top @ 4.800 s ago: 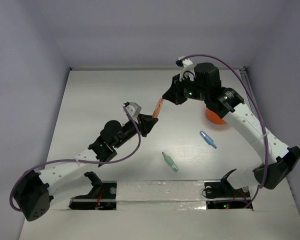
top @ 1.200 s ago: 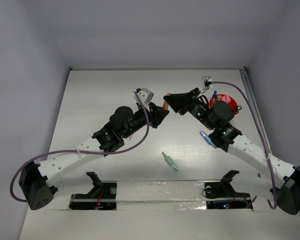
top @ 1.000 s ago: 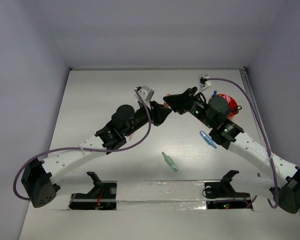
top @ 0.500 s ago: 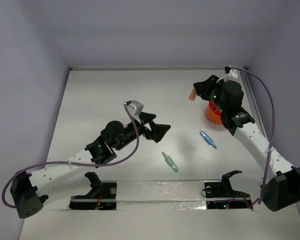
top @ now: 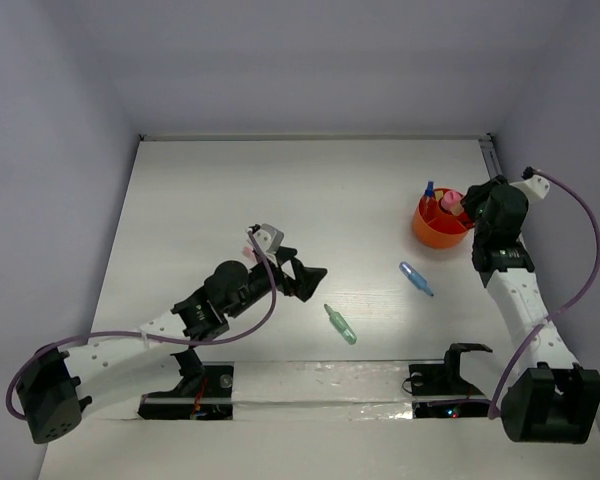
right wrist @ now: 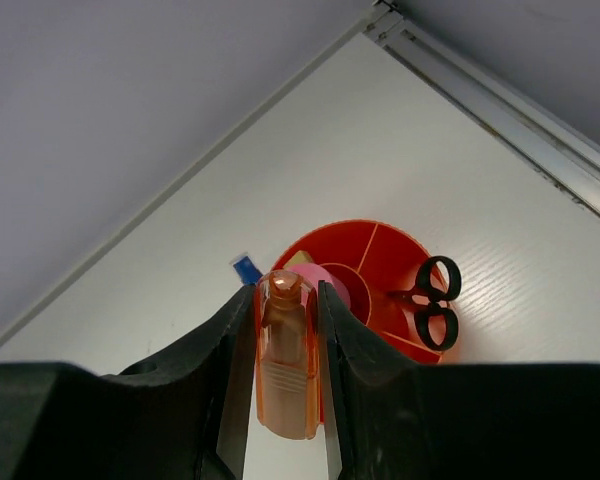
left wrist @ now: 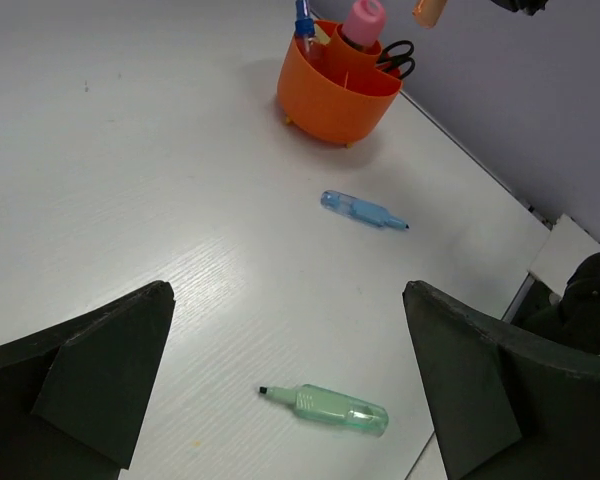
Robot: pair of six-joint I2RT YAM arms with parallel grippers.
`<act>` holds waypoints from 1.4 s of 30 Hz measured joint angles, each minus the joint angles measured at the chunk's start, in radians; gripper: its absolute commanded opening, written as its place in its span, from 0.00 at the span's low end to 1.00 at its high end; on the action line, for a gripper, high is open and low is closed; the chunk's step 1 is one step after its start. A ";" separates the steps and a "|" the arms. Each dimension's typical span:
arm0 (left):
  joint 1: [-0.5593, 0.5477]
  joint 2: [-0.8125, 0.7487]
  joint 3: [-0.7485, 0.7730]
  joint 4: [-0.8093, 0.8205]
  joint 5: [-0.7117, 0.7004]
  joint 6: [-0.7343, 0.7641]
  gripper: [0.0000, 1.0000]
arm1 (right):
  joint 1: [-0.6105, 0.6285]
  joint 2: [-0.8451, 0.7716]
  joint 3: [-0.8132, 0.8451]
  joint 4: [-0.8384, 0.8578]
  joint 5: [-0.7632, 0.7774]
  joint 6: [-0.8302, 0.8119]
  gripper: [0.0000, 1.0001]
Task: Sort the stationery into containers
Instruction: Place the pen in the storage box.
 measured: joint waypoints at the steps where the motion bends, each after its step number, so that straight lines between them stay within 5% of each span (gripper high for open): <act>1: 0.000 0.002 -0.004 0.000 0.002 0.003 0.99 | 0.000 0.001 -0.004 0.003 0.023 -0.004 0.00; 13: 0.000 -0.073 -0.055 0.039 0.020 0.001 0.99 | 0.000 0.055 -0.138 0.140 0.129 -0.021 0.00; 42: 0.000 -0.064 -0.056 0.067 0.017 0.001 0.99 | 0.000 0.120 -0.253 0.369 0.073 -0.021 0.03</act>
